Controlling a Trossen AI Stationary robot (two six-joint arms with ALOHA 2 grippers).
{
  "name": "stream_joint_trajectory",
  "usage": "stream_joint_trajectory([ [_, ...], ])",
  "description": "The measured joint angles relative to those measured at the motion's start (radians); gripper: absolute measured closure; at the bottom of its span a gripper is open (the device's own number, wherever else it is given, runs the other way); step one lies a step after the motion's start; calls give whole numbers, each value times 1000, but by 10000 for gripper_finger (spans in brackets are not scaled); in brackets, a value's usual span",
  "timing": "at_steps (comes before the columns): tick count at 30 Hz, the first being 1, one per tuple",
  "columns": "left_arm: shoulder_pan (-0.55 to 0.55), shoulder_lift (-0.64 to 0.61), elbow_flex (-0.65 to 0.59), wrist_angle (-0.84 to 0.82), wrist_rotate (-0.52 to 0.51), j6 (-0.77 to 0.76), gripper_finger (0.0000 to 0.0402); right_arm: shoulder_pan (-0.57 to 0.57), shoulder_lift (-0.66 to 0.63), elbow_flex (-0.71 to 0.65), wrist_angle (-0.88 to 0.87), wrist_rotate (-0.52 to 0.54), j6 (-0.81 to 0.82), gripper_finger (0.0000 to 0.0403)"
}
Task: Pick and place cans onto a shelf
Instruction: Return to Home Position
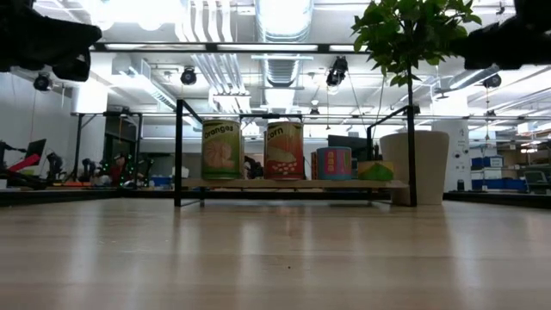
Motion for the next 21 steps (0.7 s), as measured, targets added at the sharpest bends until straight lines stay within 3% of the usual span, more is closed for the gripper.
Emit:
stream_joint_trajectory([
  [7, 1, 6, -5, -82, 7, -102, 401, -1, 10, -45, 19, 2, -8, 385],
  [15, 2, 99, -5, -85, -19, -152, 401, -2, 3, -181, 174, -13, 76, 385],
  [21, 2, 163, -2, -97, -50, -143, 401, -7, 29, -180, 216, -4, 111, 385],
])
